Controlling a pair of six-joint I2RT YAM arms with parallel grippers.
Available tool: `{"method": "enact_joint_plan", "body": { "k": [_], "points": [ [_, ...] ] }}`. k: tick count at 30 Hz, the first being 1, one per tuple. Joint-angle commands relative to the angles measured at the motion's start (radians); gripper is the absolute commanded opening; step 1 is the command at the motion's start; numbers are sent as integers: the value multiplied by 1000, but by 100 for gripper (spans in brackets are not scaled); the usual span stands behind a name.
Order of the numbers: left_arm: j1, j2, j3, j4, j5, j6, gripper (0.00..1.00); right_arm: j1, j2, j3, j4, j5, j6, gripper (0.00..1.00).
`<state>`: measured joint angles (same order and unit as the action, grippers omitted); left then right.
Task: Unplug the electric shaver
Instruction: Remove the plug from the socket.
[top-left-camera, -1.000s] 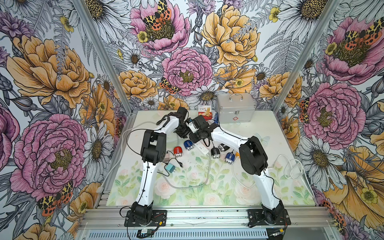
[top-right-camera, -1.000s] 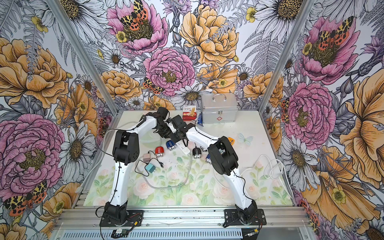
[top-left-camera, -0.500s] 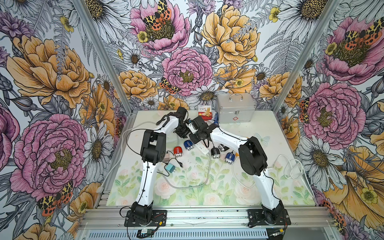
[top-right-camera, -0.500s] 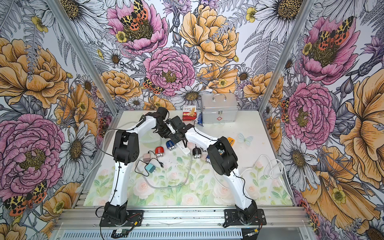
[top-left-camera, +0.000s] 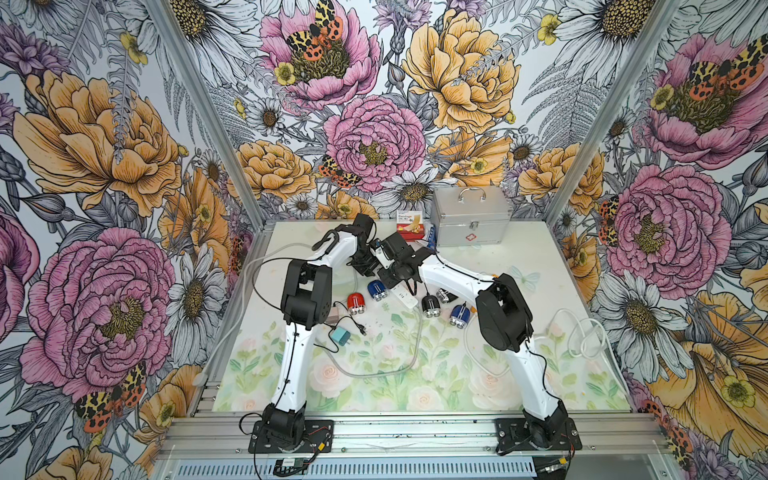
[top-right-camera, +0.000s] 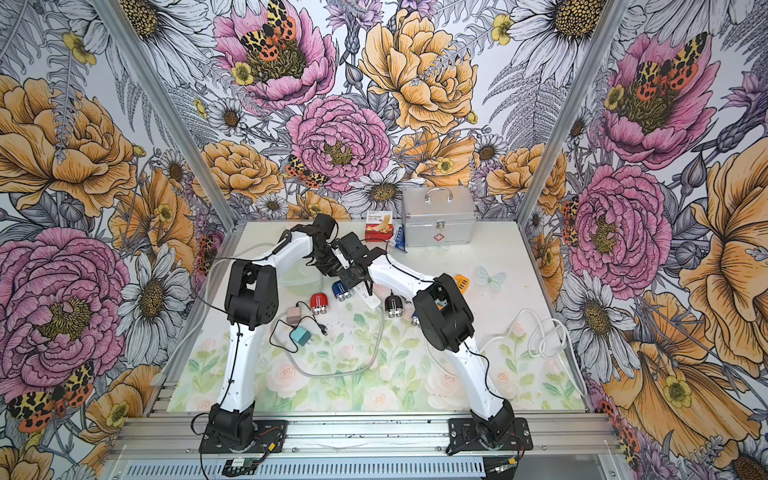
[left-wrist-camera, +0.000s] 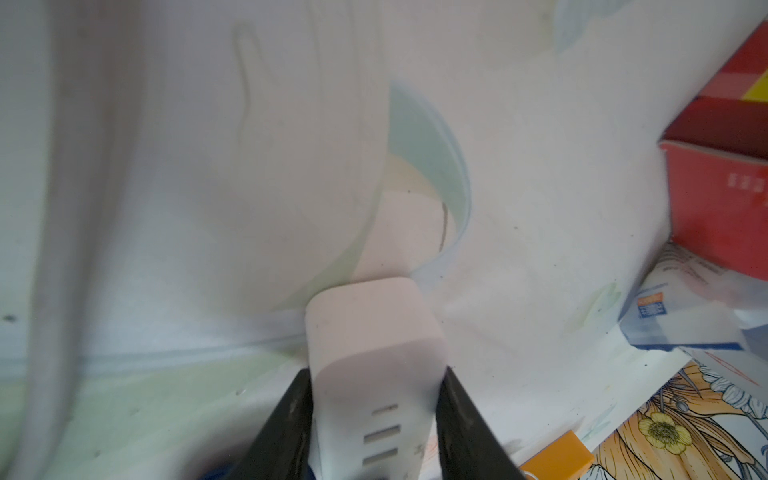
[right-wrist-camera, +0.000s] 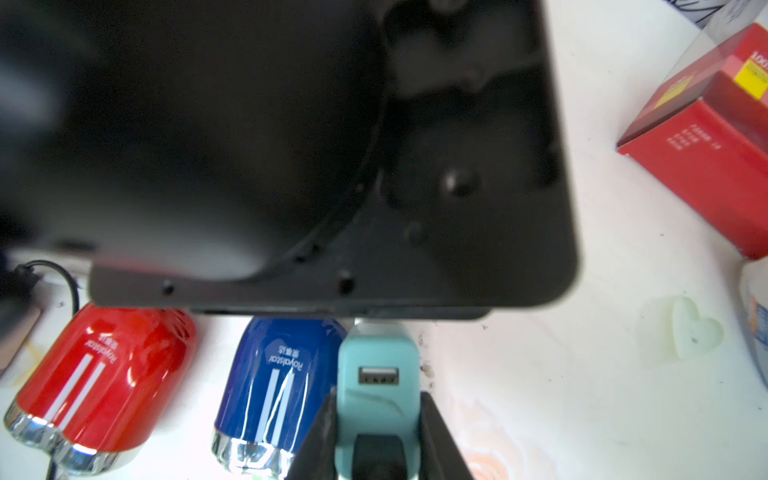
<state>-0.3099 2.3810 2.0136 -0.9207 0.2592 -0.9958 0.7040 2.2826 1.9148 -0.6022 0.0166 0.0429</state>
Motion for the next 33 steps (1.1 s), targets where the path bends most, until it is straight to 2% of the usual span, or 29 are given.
{"method": "enact_joint_plan", "body": {
  "k": [1,5,13,19,23,28,33],
  "points": [
    [-5,46,-23,-24,32,-17,30,12,-21,39,14,38,5,14],
    [-6,48,-24,-24,30,-17,29,5,-59,35,34,54,39,12],
    [-5,55,-20,-24,31,-15,27,-12,-93,12,79,-5,129,11],
    [-5,66,-7,-24,38,-15,27,49,-119,-23,112,192,5,10],
    [-6,72,-1,-24,41,-18,26,59,-144,-65,155,261,14,9],
    [-8,73,7,-24,44,-18,26,-5,-179,-111,186,96,169,9],
    [-13,78,18,-25,45,-18,26,-15,-173,-118,189,-40,196,10]
  ]
}}
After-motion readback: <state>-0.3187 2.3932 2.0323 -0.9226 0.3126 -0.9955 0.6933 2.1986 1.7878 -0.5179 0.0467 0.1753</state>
